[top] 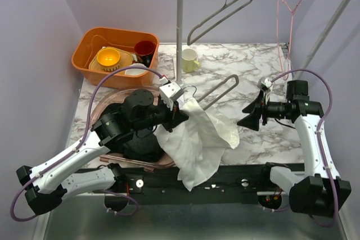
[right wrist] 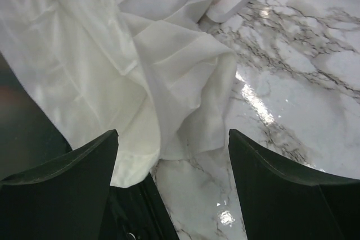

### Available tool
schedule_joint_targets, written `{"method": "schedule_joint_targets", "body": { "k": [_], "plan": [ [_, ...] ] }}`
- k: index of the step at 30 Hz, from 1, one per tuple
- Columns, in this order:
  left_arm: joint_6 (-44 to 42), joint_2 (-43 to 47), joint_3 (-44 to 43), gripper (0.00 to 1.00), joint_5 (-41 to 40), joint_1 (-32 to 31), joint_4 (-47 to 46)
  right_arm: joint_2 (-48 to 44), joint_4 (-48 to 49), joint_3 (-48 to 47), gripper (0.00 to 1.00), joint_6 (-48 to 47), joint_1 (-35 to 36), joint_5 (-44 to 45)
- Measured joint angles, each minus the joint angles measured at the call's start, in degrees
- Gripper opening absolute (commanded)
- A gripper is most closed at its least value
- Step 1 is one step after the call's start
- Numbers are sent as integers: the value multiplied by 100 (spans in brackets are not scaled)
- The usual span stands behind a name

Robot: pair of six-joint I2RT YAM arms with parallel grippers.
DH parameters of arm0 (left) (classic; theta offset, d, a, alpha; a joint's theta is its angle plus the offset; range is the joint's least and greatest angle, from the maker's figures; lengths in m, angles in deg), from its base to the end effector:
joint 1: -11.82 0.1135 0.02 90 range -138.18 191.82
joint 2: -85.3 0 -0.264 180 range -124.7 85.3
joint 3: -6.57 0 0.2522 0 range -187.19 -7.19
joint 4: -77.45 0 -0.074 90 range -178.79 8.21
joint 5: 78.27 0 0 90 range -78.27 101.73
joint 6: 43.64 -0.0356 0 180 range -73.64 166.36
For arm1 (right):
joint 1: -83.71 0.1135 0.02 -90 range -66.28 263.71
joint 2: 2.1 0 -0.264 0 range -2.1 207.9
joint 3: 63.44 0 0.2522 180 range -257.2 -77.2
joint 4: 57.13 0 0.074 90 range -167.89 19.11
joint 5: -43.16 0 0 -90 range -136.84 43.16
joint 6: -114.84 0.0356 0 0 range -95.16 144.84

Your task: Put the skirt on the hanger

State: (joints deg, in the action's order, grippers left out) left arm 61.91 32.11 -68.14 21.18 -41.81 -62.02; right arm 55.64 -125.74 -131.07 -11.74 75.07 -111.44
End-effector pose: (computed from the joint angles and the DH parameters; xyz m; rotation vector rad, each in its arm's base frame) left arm 0.1137 -0.1642 0.3818 0.7703 1.8677 -0.9538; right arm 0.1767 0.0057 0.3038 -0.8475 1.9030 0.9763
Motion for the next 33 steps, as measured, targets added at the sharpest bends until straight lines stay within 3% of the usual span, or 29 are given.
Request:
{"method": "schedule_joint_targets", "body": {
  "k": [3,6,15,23,26,27,29,30,33],
  "plan": [
    [146,-122,-4,0,-90,0,-188,442,-728,-116,86,-914,7,-415],
    [243,-260,-4,0,-129,0,-345,616,-809,-114,84,-1032,72,-455],
    [378,-339,-52,0,-129,0,-634,520,570,326,74,61,737,55],
    [382,-317,-127,0,-92,4,-710,483,1381,396,61,776,822,601],
    [376,-271,-127,0,-68,4,-719,490,1478,396,51,903,822,680],
    [374,-254,-127,0,-55,4,-730,492,1491,396,36,914,826,688],
    [356,-221,-127,0,-11,4,-750,507,1495,396,18,970,879,695],
    [348,-205,-127,0,22,7,-752,520,1495,396,0,1001,909,697],
    [275,-162,-127,0,120,7,-767,566,1416,385,1,951,946,680]
  ]
}}
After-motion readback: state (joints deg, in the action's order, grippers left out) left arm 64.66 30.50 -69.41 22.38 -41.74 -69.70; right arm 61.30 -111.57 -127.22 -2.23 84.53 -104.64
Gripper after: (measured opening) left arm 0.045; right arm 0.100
